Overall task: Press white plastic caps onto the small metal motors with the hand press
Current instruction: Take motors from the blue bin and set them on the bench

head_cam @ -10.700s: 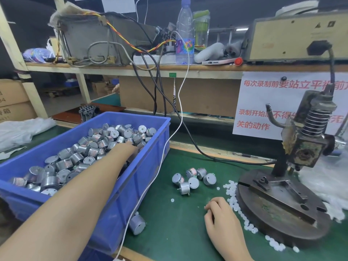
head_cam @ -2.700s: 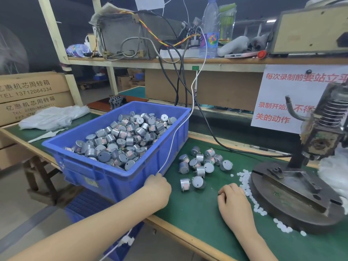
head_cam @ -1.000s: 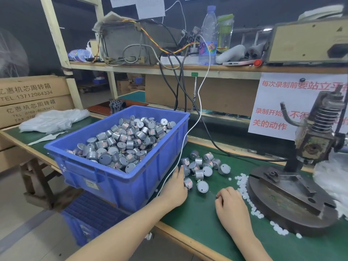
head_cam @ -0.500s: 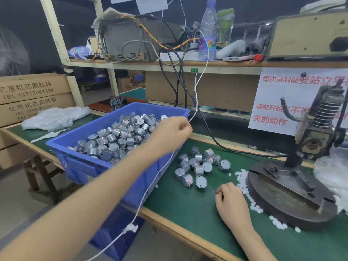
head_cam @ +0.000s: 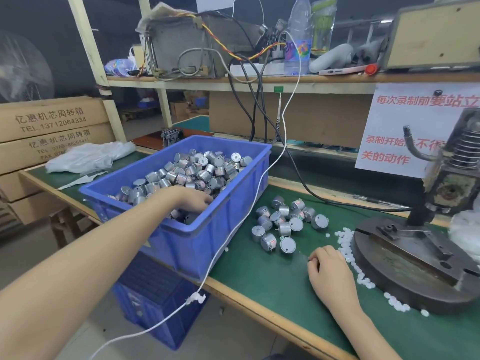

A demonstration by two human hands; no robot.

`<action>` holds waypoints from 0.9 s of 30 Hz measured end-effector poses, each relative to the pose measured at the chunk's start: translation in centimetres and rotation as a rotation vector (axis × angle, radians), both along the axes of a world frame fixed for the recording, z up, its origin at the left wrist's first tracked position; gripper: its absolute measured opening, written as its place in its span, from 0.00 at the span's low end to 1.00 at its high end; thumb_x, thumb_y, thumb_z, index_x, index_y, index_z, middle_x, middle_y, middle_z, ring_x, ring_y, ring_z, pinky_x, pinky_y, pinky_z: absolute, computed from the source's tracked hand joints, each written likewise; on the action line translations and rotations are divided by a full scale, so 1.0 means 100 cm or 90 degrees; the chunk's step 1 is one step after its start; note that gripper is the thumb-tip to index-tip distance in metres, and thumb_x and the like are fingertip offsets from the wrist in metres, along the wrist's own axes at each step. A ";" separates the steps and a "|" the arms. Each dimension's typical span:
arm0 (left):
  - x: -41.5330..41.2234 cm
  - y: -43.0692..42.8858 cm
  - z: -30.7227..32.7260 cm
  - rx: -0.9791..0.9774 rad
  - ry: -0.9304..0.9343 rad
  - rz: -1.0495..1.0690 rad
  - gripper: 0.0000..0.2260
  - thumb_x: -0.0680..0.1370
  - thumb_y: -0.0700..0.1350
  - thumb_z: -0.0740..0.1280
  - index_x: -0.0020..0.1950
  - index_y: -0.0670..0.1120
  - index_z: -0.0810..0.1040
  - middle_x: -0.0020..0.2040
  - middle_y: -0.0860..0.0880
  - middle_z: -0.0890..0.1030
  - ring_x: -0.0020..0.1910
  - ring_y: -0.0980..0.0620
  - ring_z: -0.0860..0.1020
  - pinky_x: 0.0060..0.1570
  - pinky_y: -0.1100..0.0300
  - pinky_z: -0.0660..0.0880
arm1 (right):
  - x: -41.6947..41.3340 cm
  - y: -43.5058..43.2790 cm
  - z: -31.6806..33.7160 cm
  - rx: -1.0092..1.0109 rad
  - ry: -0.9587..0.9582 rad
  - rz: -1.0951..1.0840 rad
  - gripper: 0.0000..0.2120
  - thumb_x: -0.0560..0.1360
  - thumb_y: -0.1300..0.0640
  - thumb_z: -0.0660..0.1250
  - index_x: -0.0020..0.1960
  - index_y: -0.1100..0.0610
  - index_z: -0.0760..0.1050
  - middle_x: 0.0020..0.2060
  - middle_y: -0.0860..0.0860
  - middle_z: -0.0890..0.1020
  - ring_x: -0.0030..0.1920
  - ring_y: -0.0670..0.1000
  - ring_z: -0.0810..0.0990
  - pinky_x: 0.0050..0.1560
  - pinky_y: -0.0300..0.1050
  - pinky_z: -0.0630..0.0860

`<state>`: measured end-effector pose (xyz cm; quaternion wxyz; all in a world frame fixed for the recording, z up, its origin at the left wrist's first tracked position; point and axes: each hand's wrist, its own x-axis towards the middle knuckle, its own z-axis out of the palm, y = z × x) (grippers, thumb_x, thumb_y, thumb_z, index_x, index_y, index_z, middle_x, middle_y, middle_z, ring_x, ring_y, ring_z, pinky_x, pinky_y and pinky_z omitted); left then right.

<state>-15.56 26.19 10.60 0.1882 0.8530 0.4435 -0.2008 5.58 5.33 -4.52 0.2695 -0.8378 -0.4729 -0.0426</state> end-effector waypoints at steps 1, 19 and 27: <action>0.001 -0.002 0.003 -0.001 0.006 -0.007 0.04 0.77 0.39 0.56 0.49 0.47 0.67 0.34 0.47 0.69 0.26 0.50 0.66 0.27 0.61 0.65 | 0.000 0.000 0.000 -0.002 0.000 0.000 0.08 0.77 0.59 0.57 0.49 0.58 0.75 0.47 0.51 0.75 0.51 0.52 0.70 0.51 0.44 0.68; -0.011 -0.011 0.018 -0.055 0.097 -0.033 0.13 0.76 0.39 0.58 0.49 0.60 0.68 0.34 0.50 0.71 0.25 0.56 0.69 0.26 0.67 0.68 | -0.001 0.000 0.000 0.000 0.002 -0.004 0.08 0.77 0.60 0.58 0.48 0.59 0.76 0.47 0.52 0.76 0.50 0.54 0.71 0.51 0.45 0.68; -0.012 -0.012 0.014 -0.054 0.140 -0.093 0.11 0.76 0.40 0.60 0.48 0.58 0.65 0.40 0.52 0.72 0.33 0.54 0.71 0.37 0.59 0.70 | -0.001 -0.001 0.001 -0.007 -0.002 -0.007 0.08 0.77 0.59 0.57 0.49 0.58 0.75 0.47 0.51 0.75 0.51 0.52 0.70 0.50 0.44 0.67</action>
